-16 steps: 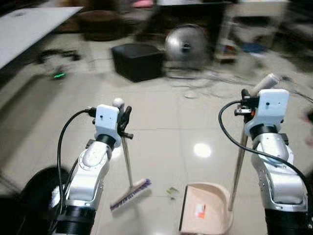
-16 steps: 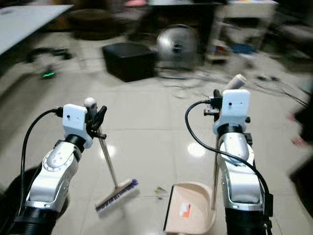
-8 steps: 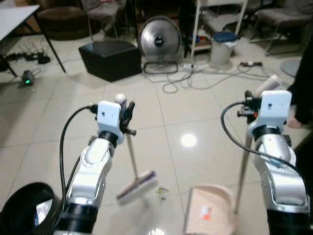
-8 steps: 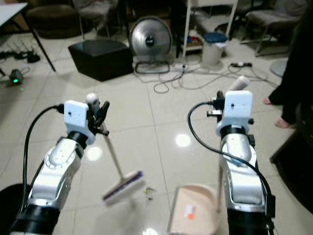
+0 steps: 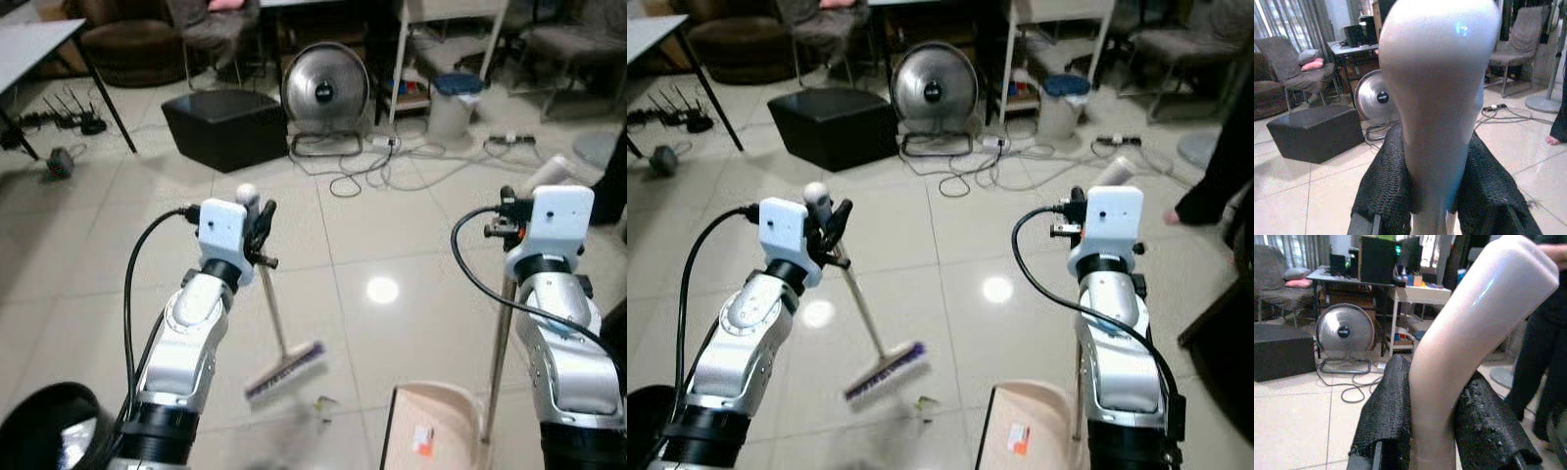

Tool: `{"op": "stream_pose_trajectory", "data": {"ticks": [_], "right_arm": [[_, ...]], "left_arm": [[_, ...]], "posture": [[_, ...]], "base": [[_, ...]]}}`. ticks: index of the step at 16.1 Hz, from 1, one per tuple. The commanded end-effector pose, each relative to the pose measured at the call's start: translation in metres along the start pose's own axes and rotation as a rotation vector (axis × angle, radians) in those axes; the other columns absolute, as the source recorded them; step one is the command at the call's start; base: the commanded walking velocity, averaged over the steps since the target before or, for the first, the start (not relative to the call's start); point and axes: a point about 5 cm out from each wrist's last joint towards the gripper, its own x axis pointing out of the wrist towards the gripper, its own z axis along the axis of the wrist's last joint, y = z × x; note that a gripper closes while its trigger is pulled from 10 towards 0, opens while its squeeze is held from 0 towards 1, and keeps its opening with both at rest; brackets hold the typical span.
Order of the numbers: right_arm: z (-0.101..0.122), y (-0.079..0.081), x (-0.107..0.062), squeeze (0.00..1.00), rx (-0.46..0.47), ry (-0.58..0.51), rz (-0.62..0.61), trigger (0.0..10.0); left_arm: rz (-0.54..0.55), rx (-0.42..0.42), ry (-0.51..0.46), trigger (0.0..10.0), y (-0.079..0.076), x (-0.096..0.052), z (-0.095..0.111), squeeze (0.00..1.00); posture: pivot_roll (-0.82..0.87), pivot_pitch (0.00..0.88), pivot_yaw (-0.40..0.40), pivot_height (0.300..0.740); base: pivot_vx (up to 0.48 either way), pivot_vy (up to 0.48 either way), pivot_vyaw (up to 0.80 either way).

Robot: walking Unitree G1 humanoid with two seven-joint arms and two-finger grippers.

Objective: Sweep floor

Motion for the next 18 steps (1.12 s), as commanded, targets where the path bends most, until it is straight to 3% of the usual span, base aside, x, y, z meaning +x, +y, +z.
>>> {"op": "stream_pose_trajectory", "data": {"ticks": [1, 8, 11, 15, 18], "right_arm": [[0.010, 0.006, 0.002, 0.00, 0.015, -0.043, 0.026, 10.0], [0.003, 0.009, 0.005, 0.00, -0.049, -0.097, 0.051, 10.0], [-0.002, 0.008, 0.008, 0.00, -0.073, -0.128, 0.067, 10.0], [-0.006, 0.008, 0.016, 0.00, -0.112, -0.165, 0.071, 10.0], [-0.010, 0.013, 0.020, 0.00, -0.159, -0.229, 0.092, 10.0]], "left_arm": [[0.018, 0.038, -0.036, 10.0, 0.008, 0.001, 0.010, 0.00], [0.081, 0.058, -0.022, 10.0, 0.016, 0.004, 0.006, 0.00], [0.205, 0.028, -0.039, 10.0, 0.027, 0.011, 0.006, 0.00], [0.265, 0.023, -0.067, 10.0, 0.034, 0.023, 0.004, 0.00], [0.360, -0.034, -0.101, 10.0, 0.045, 0.028, 0.005, 0.00]], "posture": [[-0.03, 0.000, 0.053, 0.740], [-0.01, 0.000, 0.051, 0.740], [0.01, 0.002, 0.055, 0.740], [0.03, 0.085, 0.058, 0.740], [0.06, 0.189, 0.094, 0.740]], "base": [[0.304, 0.000, 0.00], [0.040, 0.000, 0.00], [0.000, 0.000, 0.00], [0.000, 0.000, 0.00], [0.000, 0.000, 0.00]]}}
